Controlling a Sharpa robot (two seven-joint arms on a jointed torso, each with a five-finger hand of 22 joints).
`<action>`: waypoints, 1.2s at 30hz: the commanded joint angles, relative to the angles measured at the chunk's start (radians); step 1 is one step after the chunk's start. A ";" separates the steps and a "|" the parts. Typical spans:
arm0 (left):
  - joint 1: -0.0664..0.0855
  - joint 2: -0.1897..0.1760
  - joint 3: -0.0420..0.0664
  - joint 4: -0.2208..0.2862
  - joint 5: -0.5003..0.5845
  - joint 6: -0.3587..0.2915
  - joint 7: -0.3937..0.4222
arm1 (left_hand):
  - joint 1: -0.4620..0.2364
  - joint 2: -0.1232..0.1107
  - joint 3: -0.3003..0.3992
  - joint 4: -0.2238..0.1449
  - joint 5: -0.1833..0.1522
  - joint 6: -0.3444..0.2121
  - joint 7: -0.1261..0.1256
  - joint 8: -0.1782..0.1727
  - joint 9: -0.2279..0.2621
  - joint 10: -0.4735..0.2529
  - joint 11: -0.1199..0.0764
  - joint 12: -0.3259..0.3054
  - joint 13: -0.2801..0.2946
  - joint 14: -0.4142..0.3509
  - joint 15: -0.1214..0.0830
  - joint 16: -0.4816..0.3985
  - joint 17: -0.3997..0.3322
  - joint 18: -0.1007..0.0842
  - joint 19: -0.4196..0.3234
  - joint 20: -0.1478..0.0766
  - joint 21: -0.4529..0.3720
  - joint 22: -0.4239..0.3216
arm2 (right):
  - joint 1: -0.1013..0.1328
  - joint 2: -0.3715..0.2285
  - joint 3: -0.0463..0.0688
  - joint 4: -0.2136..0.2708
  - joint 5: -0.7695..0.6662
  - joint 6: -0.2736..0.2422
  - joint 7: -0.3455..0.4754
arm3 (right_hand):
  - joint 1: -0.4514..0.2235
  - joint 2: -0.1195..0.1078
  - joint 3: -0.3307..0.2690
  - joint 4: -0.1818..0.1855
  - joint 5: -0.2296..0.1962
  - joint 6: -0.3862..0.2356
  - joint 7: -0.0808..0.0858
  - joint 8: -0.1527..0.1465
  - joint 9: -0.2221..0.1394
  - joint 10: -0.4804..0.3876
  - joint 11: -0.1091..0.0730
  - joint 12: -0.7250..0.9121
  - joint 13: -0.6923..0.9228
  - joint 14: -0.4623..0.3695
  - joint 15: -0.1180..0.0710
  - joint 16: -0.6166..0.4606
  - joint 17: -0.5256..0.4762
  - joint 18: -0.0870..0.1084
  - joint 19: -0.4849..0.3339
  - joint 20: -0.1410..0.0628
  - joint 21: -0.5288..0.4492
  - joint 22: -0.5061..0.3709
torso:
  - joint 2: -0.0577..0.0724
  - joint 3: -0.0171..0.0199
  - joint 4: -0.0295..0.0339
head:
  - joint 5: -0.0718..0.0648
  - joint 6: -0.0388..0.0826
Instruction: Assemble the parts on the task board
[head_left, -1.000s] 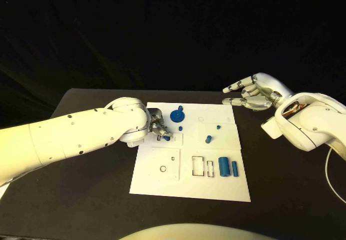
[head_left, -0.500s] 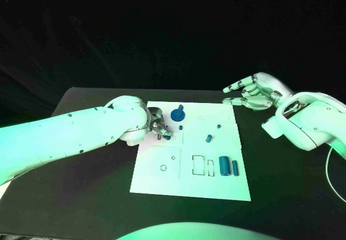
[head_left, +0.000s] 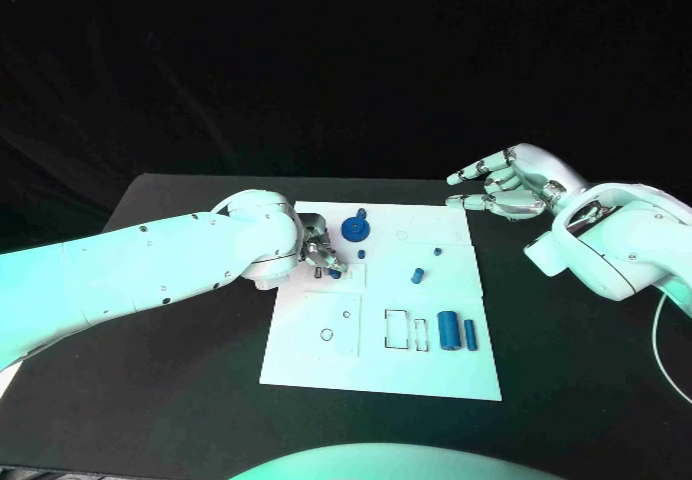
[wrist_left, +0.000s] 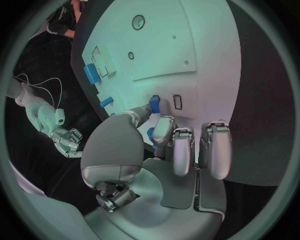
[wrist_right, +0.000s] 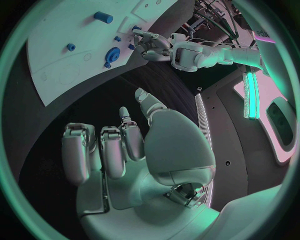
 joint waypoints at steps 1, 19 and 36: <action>-0.006 0.004 -0.004 -0.001 0.001 0.045 -0.124 | -0.014 -0.003 -0.017 0.007 0.000 0.010 -0.002 0.003 0.000 0.010 0.000 0.006 0.002 0.105 -0.008 0.003 0.263 -0.018 0.083 -0.006 0.005 0.209 | -0.001 0.000 0.000 0.002 -0.002 0.012 0.000 | -0.005 0.008 -0.007 -0.001 0.005 0.007 -0.003 0.001 0.001 -0.001 -0.007 0.000 0.112 0.086 0.001 -0.006 0.192 -0.001 -0.009 0.000 -0.006 0.012 | 0.000 0.0002 0.0006 | -0.001 0.000; -0.006 0.018 -0.004 -0.026 0.001 0.042 -0.132 | -0.070 0.003 -0.132 0.064 0.000 0.029 -0.004 -0.001 0.001 0.018 -0.001 0.013 0.010 0.105 -0.009 0.003 0.263 -0.021 0.088 -0.007 0.013 0.222 | -0.001 -0.002 0.000 0.004 0.004 0.008 0.003 | -0.010 0.008 -0.013 0.004 0.004 0.005 -0.003 0.000 0.001 -0.004 -0.007 -0.005 0.108 0.085 0.001 -0.009 0.187 0.000 -0.010 0.000 -0.007 0.009 | -0.001 0.0002 0.0004 | -0.002 0.001; -0.003 0.013 0.007 -0.032 0.018 0.019 -0.121 | -0.112 0.021 -0.313 0.143 -0.001 0.034 -0.005 -0.002 0.008 0.022 -0.002 0.016 0.014 0.105 -0.010 0.003 0.263 -0.021 0.089 -0.007 0.014 0.225 | -0.001 -0.004 0.000 0.003 0.006 0.010 0.004 | -0.015 0.009 -0.020 0.010 0.004 0.005 -0.003 -0.001 0.000 -0.007 -0.007 -0.010 0.105 0.083 0.001 -0.013 0.180 0.001 -0.014 0.000 -0.011 0.001 | -0.001 -0.0010 0.0000 | -0.003 0.008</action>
